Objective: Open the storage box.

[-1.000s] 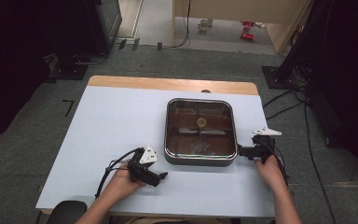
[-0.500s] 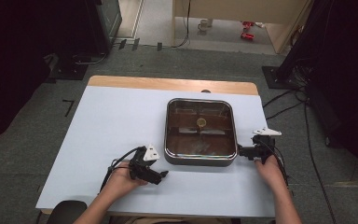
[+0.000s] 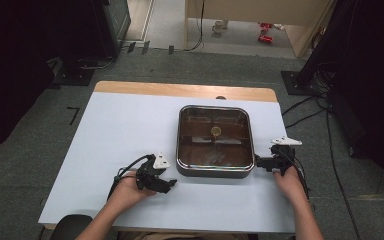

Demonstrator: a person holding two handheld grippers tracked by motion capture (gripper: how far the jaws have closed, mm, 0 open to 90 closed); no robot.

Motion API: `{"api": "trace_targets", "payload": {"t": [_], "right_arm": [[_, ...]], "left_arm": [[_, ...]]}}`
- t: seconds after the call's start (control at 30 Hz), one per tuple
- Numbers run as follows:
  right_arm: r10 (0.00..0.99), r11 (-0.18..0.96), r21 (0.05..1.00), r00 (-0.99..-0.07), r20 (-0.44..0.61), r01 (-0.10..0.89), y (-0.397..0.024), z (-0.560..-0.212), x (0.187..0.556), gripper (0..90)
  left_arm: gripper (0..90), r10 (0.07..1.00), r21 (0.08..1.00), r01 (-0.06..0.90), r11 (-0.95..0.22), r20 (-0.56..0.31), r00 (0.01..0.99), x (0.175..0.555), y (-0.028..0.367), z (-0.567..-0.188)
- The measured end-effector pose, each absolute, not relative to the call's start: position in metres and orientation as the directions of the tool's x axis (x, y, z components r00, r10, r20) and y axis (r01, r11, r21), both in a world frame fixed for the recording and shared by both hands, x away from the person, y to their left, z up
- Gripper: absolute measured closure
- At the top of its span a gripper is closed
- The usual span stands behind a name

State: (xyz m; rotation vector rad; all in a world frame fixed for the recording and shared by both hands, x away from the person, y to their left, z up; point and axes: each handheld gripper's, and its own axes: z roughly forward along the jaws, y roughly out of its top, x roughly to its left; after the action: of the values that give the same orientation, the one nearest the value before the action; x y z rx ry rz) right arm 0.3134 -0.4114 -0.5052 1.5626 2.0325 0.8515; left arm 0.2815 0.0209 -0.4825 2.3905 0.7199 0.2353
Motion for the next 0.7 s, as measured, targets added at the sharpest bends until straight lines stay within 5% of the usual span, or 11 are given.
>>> {"api": "trace_targets", "payload": {"t": [0.7], "right_arm": [[0.963, 0.175, 0.697, -0.269, 0.026, 0.695, -0.412, -0.505, 0.313, 0.0]], "left_arm": [[30.9, 0.528, 0.656, 0.435, -0.617, -0.065, 0.847, 0.281, 0.031, -0.439]]}}
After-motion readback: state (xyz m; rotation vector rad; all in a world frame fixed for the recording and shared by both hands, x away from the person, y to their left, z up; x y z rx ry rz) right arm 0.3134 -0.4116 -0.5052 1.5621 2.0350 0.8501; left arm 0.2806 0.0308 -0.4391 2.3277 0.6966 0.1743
